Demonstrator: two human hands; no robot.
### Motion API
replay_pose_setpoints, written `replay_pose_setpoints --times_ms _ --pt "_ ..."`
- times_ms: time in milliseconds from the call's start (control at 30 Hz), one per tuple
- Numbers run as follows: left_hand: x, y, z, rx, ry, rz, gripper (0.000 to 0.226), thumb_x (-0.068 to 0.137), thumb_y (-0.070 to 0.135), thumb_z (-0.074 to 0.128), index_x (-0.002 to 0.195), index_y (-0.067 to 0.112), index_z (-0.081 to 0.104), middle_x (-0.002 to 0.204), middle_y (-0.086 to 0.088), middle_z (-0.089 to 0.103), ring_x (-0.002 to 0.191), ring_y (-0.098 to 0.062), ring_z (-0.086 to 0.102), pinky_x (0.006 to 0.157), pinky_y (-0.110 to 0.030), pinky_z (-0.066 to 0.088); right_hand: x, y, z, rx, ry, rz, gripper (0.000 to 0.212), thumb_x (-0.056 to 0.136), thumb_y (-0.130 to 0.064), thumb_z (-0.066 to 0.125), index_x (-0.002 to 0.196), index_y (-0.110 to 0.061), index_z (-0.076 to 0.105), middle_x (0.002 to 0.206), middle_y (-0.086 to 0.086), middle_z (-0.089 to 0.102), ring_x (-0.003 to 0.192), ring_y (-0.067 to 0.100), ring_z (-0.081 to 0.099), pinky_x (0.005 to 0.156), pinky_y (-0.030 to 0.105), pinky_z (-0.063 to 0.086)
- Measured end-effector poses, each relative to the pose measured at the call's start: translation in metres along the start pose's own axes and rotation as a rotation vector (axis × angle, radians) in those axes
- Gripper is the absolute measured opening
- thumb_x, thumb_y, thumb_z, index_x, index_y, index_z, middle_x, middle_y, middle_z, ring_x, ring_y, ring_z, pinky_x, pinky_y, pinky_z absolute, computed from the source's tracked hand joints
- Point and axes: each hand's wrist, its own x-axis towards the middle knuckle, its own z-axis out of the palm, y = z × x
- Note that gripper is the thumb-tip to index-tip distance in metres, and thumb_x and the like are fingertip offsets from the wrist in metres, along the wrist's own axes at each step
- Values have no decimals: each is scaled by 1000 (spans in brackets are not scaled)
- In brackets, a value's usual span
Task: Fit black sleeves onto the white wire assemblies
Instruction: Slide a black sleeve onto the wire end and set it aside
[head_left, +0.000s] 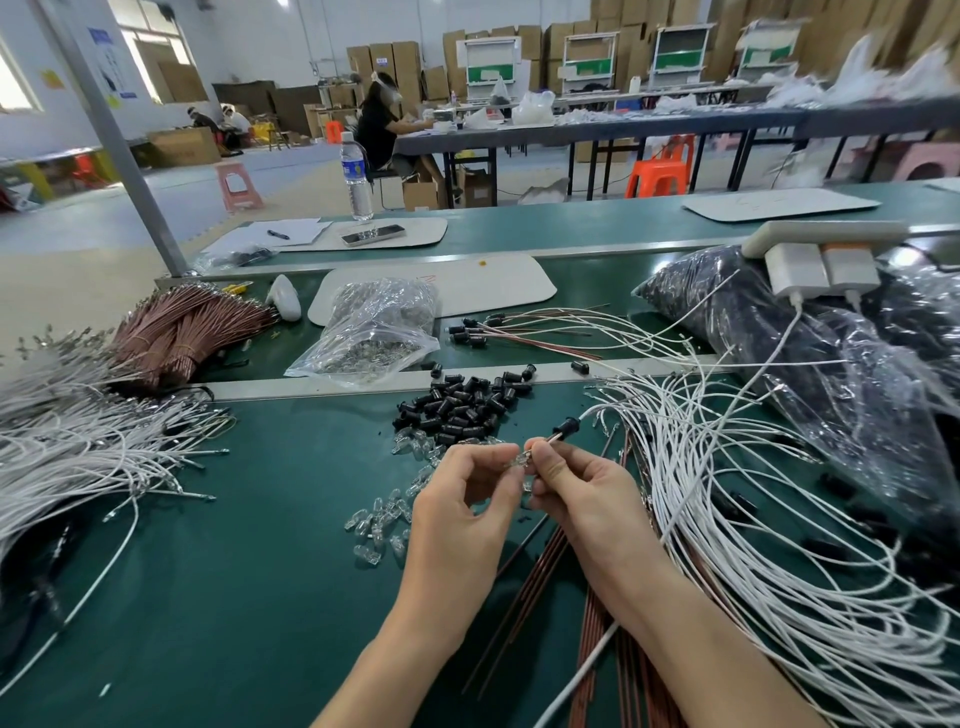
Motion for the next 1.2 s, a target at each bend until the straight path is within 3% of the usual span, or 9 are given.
replay_pose_setpoints --times_ms 333,533,1200 --pt "1 -4 0 122 23 89 28 92 16 73 98 43 65 96 16 69 93 -7 69 77 -11 51 -1 3 1 71 17 25 20 75 -28 73 81 -9 79 68 1 66 60 6 61 63 17 55" --pt "3 -7 -2 183 13 136 31 93 16 72 103 43 63 100 18 65 97 -7 68 82 -16 53 -1 1 2 110 -2 57 16 75 -27 73 74 -13 81 65 1 65 59 8 62 60 17 55" --pt "2 -9 0 113 56 123 28 91 17 74 102 42 68 98 18 70 95 -5 70 81 -12 52 -5 3 6 253 21 81 12 76 -19 74 76 -11 82 73 2 71 62 4 63 62 15 54"
